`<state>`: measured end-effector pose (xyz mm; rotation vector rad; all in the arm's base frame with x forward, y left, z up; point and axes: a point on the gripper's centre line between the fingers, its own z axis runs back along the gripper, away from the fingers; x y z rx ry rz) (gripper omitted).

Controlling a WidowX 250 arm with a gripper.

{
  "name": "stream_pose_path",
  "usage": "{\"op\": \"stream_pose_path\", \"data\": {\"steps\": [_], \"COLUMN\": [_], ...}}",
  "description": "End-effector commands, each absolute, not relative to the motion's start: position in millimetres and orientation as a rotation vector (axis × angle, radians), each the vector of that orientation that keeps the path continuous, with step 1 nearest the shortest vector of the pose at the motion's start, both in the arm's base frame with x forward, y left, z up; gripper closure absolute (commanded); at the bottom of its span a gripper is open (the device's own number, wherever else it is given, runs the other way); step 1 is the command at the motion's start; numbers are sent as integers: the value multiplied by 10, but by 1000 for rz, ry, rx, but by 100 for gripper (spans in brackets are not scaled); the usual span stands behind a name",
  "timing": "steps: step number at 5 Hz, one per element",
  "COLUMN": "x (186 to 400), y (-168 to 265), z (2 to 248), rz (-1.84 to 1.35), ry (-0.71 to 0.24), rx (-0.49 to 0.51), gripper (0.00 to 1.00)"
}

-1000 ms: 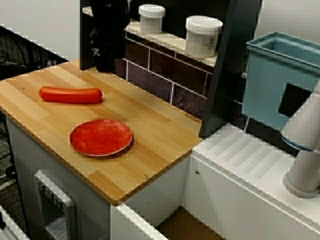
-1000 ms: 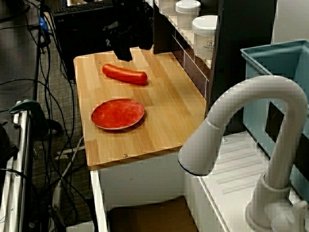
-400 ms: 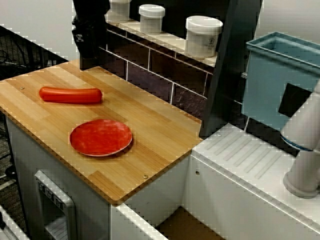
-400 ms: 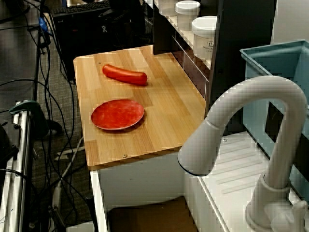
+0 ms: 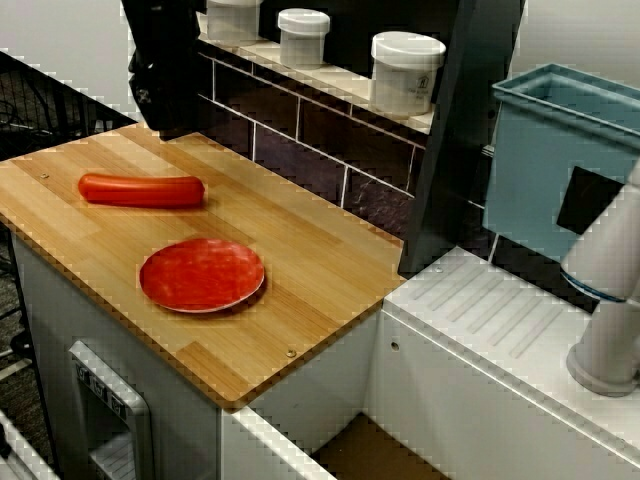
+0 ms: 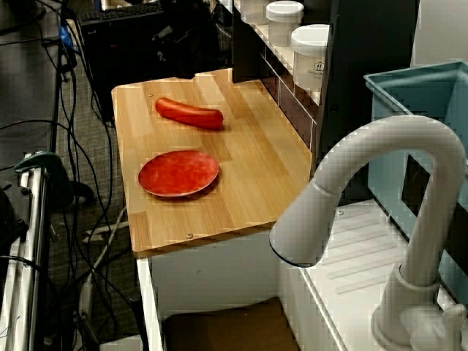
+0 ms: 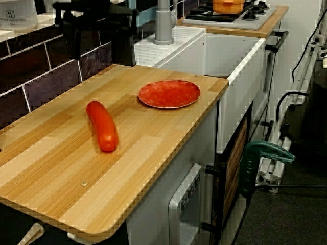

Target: Put the object on the plate

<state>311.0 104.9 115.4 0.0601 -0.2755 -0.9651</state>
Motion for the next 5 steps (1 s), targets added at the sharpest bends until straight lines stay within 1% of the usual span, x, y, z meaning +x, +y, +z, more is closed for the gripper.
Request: {"op": "stream_pose_path", "data": {"steps": [1, 2, 3, 5], "x": [3060, 3050, 3056, 3002], "y": [1217, 1353, 1379, 1325], "z": [1085, 936, 803, 711], "rz": [-927, -896, -886, -886], "ry": [-241, -216, -190, -179], "rx": [93, 101, 102, 111], "gripper": [0, 0, 0, 0]}}
